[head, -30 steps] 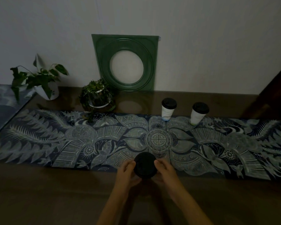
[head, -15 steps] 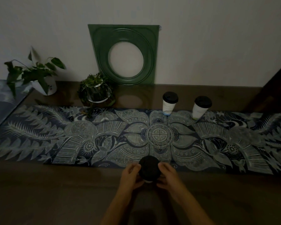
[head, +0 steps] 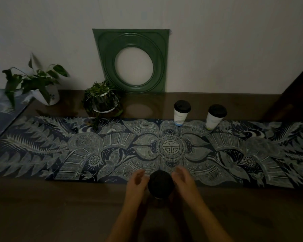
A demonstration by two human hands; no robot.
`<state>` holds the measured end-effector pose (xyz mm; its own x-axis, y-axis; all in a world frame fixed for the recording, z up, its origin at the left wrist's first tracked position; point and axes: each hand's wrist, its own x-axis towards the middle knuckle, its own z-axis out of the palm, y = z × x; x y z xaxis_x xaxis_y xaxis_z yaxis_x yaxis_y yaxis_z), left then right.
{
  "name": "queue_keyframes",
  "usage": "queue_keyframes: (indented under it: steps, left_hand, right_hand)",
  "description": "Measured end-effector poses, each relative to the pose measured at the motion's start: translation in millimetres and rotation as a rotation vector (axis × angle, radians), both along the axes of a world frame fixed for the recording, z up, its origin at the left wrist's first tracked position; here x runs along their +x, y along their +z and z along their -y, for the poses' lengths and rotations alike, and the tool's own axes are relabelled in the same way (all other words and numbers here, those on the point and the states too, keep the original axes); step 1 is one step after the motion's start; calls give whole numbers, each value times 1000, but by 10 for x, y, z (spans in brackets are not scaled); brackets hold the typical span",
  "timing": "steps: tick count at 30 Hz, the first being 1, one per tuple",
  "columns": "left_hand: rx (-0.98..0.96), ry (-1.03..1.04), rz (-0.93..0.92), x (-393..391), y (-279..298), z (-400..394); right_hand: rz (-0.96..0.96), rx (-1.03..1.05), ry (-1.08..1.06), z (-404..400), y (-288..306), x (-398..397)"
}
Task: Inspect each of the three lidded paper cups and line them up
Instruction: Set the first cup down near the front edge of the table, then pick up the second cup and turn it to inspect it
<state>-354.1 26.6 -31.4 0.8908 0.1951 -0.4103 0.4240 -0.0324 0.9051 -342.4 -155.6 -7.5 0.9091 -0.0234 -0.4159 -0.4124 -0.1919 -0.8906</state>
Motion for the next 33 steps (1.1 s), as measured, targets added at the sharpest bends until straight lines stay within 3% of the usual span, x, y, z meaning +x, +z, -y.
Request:
queue_keyframes:
  steps: [7, 13, 19, 26, 33]
  left_hand:
    - [630, -155, 424, 361, 522, -27]
    - [976, -140, 680, 742, 1009, 35]
    - [1028, -160, 712, 1086, 1140, 285]
    - [961, -238, 610, 1585, 874, 724]
    - [905, -334, 477, 2210, 595, 1103]
  right_hand:
    - [489, -712, 166, 165, 463, 373]
    - [676, -956, 127, 337, 897, 624]
    - [649, -915, 98, 598, 1026, 841]
    - [492, -765, 134, 1030, 713, 1294]
    - [304, -419, 113, 1208, 290, 1961]
